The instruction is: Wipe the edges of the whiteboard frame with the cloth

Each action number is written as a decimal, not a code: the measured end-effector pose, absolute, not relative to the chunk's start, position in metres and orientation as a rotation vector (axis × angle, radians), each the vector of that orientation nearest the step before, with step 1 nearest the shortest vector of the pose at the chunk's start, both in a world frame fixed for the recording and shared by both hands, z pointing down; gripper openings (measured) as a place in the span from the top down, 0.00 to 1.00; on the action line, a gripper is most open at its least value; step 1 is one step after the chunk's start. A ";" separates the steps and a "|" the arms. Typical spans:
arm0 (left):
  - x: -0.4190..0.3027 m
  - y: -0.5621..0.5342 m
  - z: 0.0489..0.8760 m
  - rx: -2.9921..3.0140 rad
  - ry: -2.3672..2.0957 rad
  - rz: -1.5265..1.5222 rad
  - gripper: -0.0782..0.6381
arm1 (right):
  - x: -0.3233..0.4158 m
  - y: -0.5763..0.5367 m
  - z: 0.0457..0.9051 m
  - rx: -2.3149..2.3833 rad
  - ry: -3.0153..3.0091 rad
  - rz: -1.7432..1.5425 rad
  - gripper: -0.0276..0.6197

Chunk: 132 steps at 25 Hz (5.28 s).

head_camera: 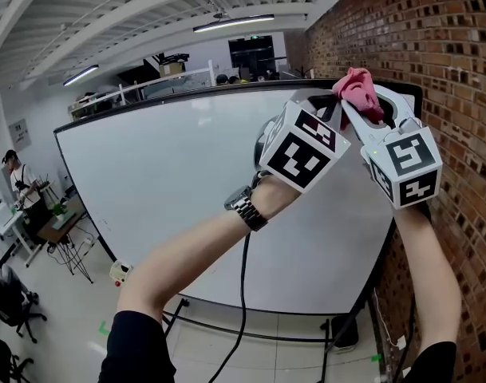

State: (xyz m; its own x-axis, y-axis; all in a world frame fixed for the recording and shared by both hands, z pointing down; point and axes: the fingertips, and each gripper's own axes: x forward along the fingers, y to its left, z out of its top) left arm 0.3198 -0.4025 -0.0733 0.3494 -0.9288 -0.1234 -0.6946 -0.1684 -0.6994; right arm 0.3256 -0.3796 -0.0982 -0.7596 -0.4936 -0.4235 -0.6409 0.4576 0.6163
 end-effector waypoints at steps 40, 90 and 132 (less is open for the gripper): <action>0.035 -0.265 -0.051 -1.795 1.670 -0.376 0.90 | 0.033 -0.237 -0.085 -0.769 2.617 1.239 0.77; -0.225 -0.214 -0.046 -1.720 1.796 -0.362 0.90 | -0.220 -0.188 -0.083 -0.499 2.556 1.141 0.76; -0.481 -0.105 -0.035 -1.707 1.894 -0.413 0.90 | -0.472 -0.090 -0.082 -0.493 2.696 1.013 0.76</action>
State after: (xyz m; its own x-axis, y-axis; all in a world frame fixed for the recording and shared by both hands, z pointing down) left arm -0.4809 -0.1053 -0.0353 -0.0409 -0.9803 -0.1934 -0.8110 0.1456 -0.5666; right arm -0.4716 -0.0898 -0.0824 -0.9198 -0.2322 -0.3164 -0.3831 0.7062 0.5954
